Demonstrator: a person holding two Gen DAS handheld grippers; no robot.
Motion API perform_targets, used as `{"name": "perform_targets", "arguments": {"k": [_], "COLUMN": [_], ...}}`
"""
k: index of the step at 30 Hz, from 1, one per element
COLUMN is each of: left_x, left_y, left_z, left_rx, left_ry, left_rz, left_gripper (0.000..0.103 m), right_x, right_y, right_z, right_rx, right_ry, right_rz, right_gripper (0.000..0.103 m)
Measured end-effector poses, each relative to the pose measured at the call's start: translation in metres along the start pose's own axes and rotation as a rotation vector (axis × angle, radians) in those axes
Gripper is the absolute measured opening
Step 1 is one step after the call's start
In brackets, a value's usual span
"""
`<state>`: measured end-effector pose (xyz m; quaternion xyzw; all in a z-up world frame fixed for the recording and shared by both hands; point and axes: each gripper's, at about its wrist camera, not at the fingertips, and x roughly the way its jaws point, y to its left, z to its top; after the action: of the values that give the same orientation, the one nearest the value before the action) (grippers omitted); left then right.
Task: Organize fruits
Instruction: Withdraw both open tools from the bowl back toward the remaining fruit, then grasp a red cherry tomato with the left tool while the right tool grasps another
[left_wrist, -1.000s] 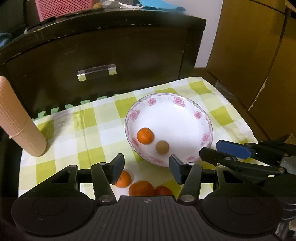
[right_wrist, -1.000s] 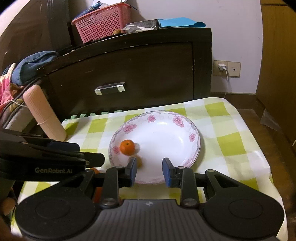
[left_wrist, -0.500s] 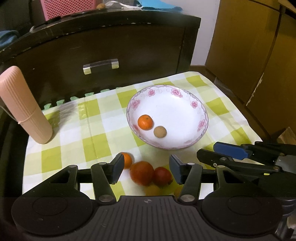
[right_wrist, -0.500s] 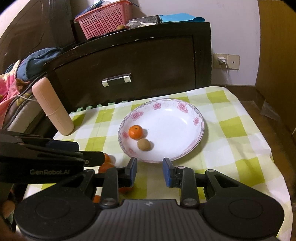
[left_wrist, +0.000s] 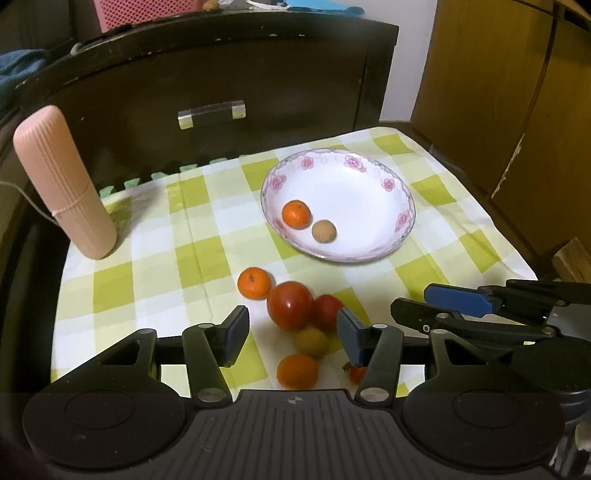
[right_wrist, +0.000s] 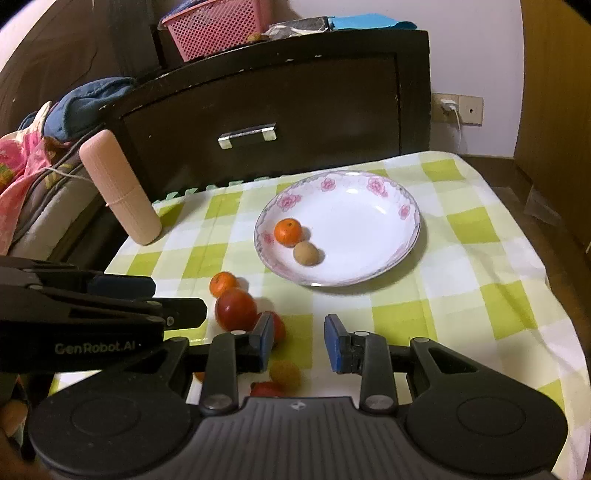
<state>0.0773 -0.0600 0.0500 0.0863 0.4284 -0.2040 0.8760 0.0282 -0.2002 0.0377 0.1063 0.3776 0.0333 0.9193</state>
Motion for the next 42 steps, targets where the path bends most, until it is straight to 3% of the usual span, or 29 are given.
{"name": "perform_targets", "arguments": {"k": [26,35,42], "left_x": [-0.004,-0.003,0.009], "left_y": [0.017,0.033,0.029], "left_z": [-0.05,-0.078,-0.081], "left_rx": [-0.03,-0.08,-0.049], "left_ry": [0.052,0.086,0.097], "left_rz": [0.014,-0.012,-0.017], "left_gripper": [0.057,0.062,0.067], "right_x": [0.007,0.014,0.018], "right_y": [0.029,0.047,0.038], "right_z": [-0.034,-0.053,-0.056], "right_rx": [-0.048,-0.1,-0.087], "right_ry": [0.111,0.179,0.205], "right_rz": [0.02,0.053,0.046], "right_gripper": [0.029,0.029,0.032]}}
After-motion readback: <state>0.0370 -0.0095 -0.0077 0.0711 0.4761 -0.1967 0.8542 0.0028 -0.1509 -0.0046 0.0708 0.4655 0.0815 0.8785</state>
